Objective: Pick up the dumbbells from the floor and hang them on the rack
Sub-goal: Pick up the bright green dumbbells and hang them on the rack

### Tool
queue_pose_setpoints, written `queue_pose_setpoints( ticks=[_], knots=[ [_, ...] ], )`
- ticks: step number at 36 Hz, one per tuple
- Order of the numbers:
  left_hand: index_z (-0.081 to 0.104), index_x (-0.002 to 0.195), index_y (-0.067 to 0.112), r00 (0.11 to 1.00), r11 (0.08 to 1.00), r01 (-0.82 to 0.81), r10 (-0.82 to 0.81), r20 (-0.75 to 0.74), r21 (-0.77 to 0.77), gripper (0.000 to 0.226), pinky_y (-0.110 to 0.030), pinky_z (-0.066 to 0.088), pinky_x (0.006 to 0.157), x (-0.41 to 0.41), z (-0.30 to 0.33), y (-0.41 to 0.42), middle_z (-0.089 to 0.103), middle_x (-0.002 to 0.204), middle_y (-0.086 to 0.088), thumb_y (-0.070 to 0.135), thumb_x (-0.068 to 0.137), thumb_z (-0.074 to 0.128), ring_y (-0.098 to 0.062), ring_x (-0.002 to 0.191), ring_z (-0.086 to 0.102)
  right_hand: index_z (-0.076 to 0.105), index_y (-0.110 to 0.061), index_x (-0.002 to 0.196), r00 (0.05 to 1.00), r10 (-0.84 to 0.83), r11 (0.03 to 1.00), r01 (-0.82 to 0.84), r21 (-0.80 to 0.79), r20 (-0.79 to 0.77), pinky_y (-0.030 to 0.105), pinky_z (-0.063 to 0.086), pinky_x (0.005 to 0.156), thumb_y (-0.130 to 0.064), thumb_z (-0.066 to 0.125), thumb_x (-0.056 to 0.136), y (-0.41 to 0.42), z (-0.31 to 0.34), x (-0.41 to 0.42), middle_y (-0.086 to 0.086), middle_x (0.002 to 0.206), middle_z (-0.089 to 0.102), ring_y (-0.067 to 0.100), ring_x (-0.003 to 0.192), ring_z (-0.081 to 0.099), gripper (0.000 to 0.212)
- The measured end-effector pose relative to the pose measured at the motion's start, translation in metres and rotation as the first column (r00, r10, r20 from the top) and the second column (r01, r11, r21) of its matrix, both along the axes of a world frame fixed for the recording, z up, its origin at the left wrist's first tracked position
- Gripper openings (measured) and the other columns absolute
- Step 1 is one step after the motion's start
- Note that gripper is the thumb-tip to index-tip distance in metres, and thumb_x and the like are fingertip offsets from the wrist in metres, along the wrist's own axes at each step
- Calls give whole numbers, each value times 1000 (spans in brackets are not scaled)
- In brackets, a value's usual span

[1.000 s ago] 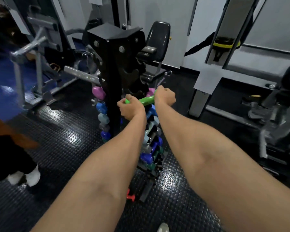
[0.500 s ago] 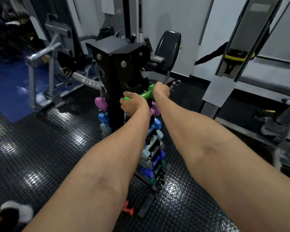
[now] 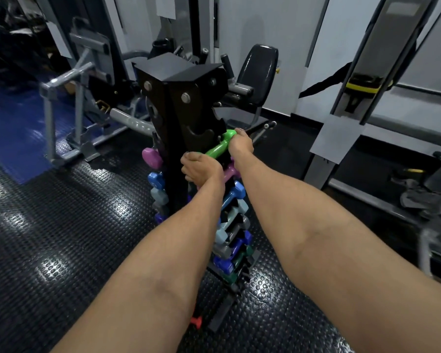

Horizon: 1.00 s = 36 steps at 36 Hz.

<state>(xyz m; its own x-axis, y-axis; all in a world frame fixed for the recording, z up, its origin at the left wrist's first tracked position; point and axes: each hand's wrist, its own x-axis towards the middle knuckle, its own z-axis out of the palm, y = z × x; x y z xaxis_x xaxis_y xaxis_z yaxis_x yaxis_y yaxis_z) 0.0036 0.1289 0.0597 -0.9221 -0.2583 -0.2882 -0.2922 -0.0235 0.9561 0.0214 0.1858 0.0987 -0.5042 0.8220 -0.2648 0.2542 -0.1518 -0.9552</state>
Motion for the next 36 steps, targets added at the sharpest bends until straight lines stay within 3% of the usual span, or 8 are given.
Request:
queue_pose_setpoints(
  ticks=[6,10,15,21,26,28,33,36],
  knots=[
    [51,136,12,997,997,80,-80,7,-9,45,-42,34,103,-1,1,-9,49,141,-17,33,104,27,-36,129,43,41,-25,150,998,-33,999,32,7,48,40,38,112,-35,44,102,-1,-16,3,8,148,48,29,133,47,50],
    [49,139,12,987,987,161,-161,24,-6,45,-41,34,104,-5,2,-19,49,142,-16,33,103,33,-34,130,44,60,-21,130,976,-217,976,217,12,2,34,45,97,-36,52,99,-9,-29,7,9,130,63,29,119,58,36],
    [50,139,11,959,961,277,-278,57,30,50,-44,40,108,-11,-2,-36,54,138,-18,39,102,31,-35,124,52,62,-10,120,940,-339,939,341,-50,43,37,46,90,-32,43,101,-30,-47,14,15,121,67,36,112,61,34],
    [53,136,2,897,898,434,-422,130,-77,61,-44,39,109,-21,-18,-65,56,137,-21,43,105,20,-37,125,52,66,1,116,936,-328,942,334,-30,125,41,46,88,-35,41,98,-72,-69,15,23,120,67,41,112,60,48],
    [52,136,-2,887,872,449,-408,215,-197,60,-38,34,108,-37,-48,-106,51,142,-22,37,107,17,-37,130,48,72,-8,106,951,-287,958,288,13,117,37,45,78,-47,48,88,-118,-95,12,15,108,70,37,98,63,49],
    [57,133,0,888,873,445,-399,229,-200,59,-41,38,110,-47,-61,-121,53,140,-20,40,106,24,-37,127,50,74,-13,98,961,-264,964,264,10,86,32,48,75,-48,49,85,-130,-106,6,11,100,74,32,89,65,45],
    [54,136,-1,867,859,473,-414,277,-196,59,-37,41,108,-69,-97,-157,54,139,-23,44,104,33,-38,126,52,71,-15,61,973,-209,978,211,-9,97,41,60,75,-47,49,76,-159,-136,-10,1,57,70,24,68,71,42],
    [57,133,1,832,805,539,-462,307,-248,61,-37,41,104,-80,-123,-179,57,136,-21,48,104,31,-36,124,54,68,-16,54,974,-198,980,197,14,108,37,60,71,-45,52,74,-178,-155,-15,-4,47,66,18,58,70,39]
  ],
)
